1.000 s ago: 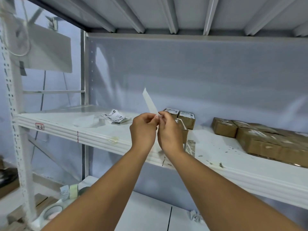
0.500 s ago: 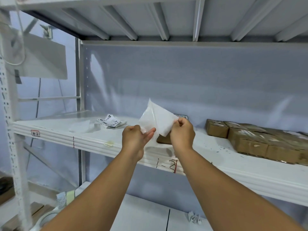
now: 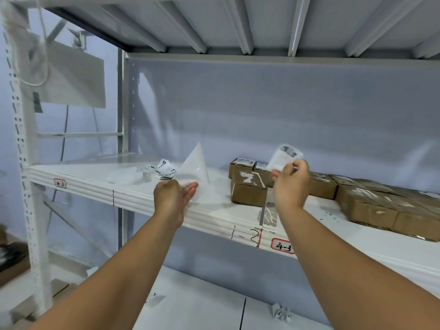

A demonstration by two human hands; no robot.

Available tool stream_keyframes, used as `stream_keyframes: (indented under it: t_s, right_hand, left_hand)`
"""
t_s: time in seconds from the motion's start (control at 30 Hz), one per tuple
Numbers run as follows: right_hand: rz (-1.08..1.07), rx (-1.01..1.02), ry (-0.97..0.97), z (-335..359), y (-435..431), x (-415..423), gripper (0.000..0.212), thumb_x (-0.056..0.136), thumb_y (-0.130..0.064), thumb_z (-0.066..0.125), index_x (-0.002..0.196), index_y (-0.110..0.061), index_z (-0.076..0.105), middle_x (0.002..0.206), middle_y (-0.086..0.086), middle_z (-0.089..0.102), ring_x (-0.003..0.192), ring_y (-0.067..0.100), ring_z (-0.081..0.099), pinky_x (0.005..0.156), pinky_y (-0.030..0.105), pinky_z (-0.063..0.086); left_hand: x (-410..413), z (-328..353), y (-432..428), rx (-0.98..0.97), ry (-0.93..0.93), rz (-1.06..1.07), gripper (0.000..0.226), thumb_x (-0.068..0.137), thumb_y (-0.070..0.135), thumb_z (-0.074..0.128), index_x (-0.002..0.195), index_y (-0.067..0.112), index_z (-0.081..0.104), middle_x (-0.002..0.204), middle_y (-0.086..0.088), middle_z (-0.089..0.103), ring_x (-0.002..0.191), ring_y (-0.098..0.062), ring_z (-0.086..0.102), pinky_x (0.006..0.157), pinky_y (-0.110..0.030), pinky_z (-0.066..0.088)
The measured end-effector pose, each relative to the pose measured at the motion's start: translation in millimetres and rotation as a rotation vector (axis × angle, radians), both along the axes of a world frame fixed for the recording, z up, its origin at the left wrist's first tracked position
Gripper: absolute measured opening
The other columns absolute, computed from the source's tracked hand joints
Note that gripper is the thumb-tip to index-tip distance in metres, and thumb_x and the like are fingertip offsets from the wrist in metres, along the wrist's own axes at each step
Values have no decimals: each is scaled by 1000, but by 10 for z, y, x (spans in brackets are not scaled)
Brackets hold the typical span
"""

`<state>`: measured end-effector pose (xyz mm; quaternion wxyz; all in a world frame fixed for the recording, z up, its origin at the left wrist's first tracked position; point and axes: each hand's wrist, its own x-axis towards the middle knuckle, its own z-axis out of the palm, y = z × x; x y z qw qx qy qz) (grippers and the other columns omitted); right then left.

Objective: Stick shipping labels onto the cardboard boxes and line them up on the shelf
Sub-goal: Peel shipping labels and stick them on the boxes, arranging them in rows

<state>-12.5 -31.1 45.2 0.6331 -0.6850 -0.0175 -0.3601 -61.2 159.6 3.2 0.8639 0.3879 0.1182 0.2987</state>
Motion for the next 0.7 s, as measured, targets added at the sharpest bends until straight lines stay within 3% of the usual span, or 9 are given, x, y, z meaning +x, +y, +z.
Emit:
stream_keyframes:
  t_s: [0.07, 0.13, 0.2, 0.3, 0.33, 0.4, 0.5, 0.57, 0.7]
  right_hand:
    - [29, -209, -66, -14, 137, -46, 12, 100, -16, 39, 93, -15, 50, 91, 3, 60, 85, 26, 62, 65, 35, 47]
    - [100, -374, -107, -42, 294, -89, 14, 99, -17, 42, 101, -13, 55, 95, 5, 62, 84, 24, 55, 65, 29, 36]
    - [125, -525, -145, -70, 434, -117, 18, 98, -22, 43, 108, -16, 57, 103, 2, 63, 92, 24, 54, 73, 32, 39]
    - [161, -721, -170, -108, 618, -113, 25, 99, -25, 43, 119, -18, 57, 120, -1, 57, 108, 21, 52, 75, 23, 31]
    - [184, -745, -186, -118, 677, -101, 27, 99, -23, 44, 121, -16, 57, 123, 1, 54, 110, 21, 51, 73, 20, 27]
    - [215, -749, -222, -132, 791, -66, 29, 98, -20, 47, 123, -12, 58, 127, 6, 51, 113, 24, 50, 84, 21, 32]
    - [248, -752, -185, -179, 957, 23, 31, 98, -21, 48, 126, -13, 57, 128, 6, 46, 114, 22, 48, 90, 26, 35]
    - [229, -794, -155, -223, 1045, 92, 30, 98, -23, 47, 124, -12, 57, 129, 6, 45, 113, 22, 48, 89, 27, 34]
    - [212, -850, -112, -348, 1212, 199, 27, 98, -19, 47, 122, -9, 56, 130, 5, 43, 108, 20, 46, 83, 23, 30]
  left_hand:
    - [58, -5, 79, 31, -27, 6, 29, 90, -7, 26, 111, 0, 45, 93, -20, 62, 66, -20, 71, 60, -23, 58]
    - [88, 9, 149, 59, -30, 12, 28, 92, -6, 26, 109, 3, 46, 103, -18, 59, 65, -22, 71, 59, -24, 57]
    - [106, 37, 233, 55, 13, 47, 24, 92, -5, 27, 102, 5, 46, 108, -15, 56, 62, -22, 71, 53, -23, 56]
    - [177, 65, 393, 61, 77, 146, 20, 92, -3, 26, 96, 4, 45, 97, -16, 56, 48, -16, 67, 45, -19, 51]
    - [204, 62, 454, 77, 87, 186, 18, 94, -1, 28, 99, 5, 45, 90, -16, 57, 45, -13, 65, 45, -19, 50]
    - [257, 67, 566, 147, 107, 278, 11, 99, 8, 33, 99, 11, 44, 78, -15, 61, 43, -10, 63, 54, -22, 53]
    - [315, 126, 762, 320, 91, 462, 18, 100, 14, 36, 84, 20, 44, 69, -7, 61, 52, -14, 65, 72, -32, 56]
    - [326, 187, 906, 481, 82, 617, 13, 100, 14, 36, 89, 15, 44, 71, -1, 58, 68, -23, 66, 77, -33, 54]
    - [431, 163, 1251, 1017, 309, 805, 15, 99, 13, 35, 101, 6, 49, 88, -10, 53, 81, -28, 47, 68, -33, 34]
